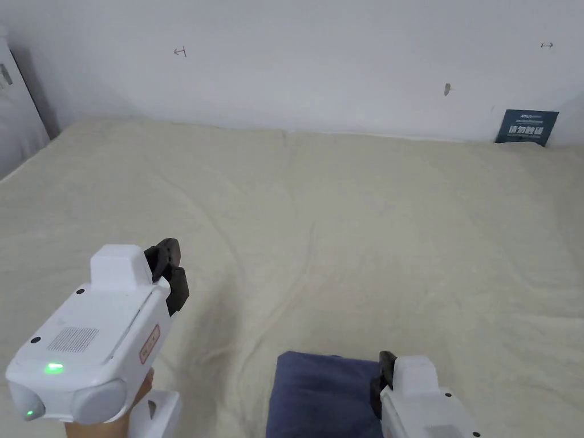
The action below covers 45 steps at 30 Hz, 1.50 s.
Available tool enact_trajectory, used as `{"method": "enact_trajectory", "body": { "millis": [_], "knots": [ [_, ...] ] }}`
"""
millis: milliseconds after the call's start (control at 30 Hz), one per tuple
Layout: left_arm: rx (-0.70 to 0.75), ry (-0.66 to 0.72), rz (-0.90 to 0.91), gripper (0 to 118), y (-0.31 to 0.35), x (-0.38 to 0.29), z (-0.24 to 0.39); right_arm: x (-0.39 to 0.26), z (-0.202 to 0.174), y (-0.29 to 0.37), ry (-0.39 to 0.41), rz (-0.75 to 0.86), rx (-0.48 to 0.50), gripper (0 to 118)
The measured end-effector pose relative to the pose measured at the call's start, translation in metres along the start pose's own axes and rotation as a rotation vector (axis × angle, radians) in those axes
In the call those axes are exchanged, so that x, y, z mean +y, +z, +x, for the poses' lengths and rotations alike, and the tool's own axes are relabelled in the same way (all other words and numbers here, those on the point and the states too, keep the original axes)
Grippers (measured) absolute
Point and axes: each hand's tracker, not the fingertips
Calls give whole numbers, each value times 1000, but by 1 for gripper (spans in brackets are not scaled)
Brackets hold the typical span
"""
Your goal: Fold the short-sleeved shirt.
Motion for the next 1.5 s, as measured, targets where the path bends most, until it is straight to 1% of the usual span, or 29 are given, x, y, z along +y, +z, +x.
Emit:
{"method": "enact_trajectory", "body": {
  "millis": [133, 233, 267, 333, 400, 433, 467, 500, 533, 600, 633, 667, 700, 733, 833, 900, 933, 967, 1033, 1067, 1133, 1167, 1200, 1267, 1333, 1500],
  "knots": [
    [-26, 33, -42, 0, -3, -11, -1, -26, -3, -15, 25, -71, -22, 2],
    [-49, 44, -88, 0, -9, -23, 2, -43, 3, -25, 19, -134, -39, 2],
    [-57, 52, -108, 0, -11, -28, 4, -51, 5, -31, 39, -166, -60, 2],
    [-76, 66, -156, 0, -15, -38, 7, -64, 11, -36, 37, -169, -57, 2],
    [-111, 105, -210, 1, -18, -51, 10, -67, 11, -33, 38, -111, -43, 2],
    [-131, 132, -247, 3, -21, -57, 12, -69, 11, -32, 43, -119, -42, 2],
    [-155, 157, -287, 8, -24, -65, 14, -69, 12, -32, 42, -119, -39, 2],
    [-164, 169, -330, 19, -27, -71, 16, -68, 13, -32, 36, -117, -36, 2],
    [-181, 191, -384, 38, -31, -80, 19, -68, 14, -32, 27, -118, -32, 2],
    [-235, 228, -509, 54, -43, -95, 25, -67, 15, -31, 24, -118, -27, 2],
    [-262, 252, -568, 72, -49, -104, 30, -67, 16, -31, 26, -116, -24, 2],
    [-285, 262, -629, 98, -56, -112, 34, -67, 17, -31, 28, -114, -21, 2],
    [-296, 276, -667, 109, -62, -120, 38, -67, 17, -30, 27, -112, -17, 2],
    [-313, 287, -718, 113, -70, -128, 41, -67, 19, -29, 23, -110, -11, 2],
    [-341, 323, -860, 112, -94, -150, 47, -67, 21, -29, 14, -112, 3, 2],
    [-345, 350, -921, 112, -106, -161, 50, -66, 21, -29, 18, -114, 6, 2],
    [-358, 371, -945, 109, -111, -166, 50, -66, 21, -29, 19, -115, 8, 2],
    [-364, 406, -959, 100, -115, -170, 50, -66, 21, -30, 18, -116, 9, 2],
    [-406, 465, -1016, 77, -123, -180, 51, -66, 22, -30, 11, -118, 13, 2],
    [-424, 479, -1020, 63, -124, -183, 51, -66, 22, -30, 6, -118, 16, 2],
    [-431, 465, -1004, 47, -124, -182, 52, -66, 23, -30, 1, -121, 19, 2],
    [-453, 470, -1018, 32, -124, -182, 52, -65, 24, -30, 3, -124, 22, 2],
    [-466, 484, -1026, 27, -125, -183, 51, -64, 24, -30, 4, -125, 25, 2],
    [-456, 480, -1023, 23, -124, -179, 55, -57, 24, -28, 10, -139, 30, 2],
    [-458, 420, -992, 22, -119, -171, 59, -47, 25, -23, 19, -140, 39, 2],
    [-480, 371, -931, 21, -119, -137, 39, -1, 24, 5, 26, 15, 53, 2]
  ]
}}
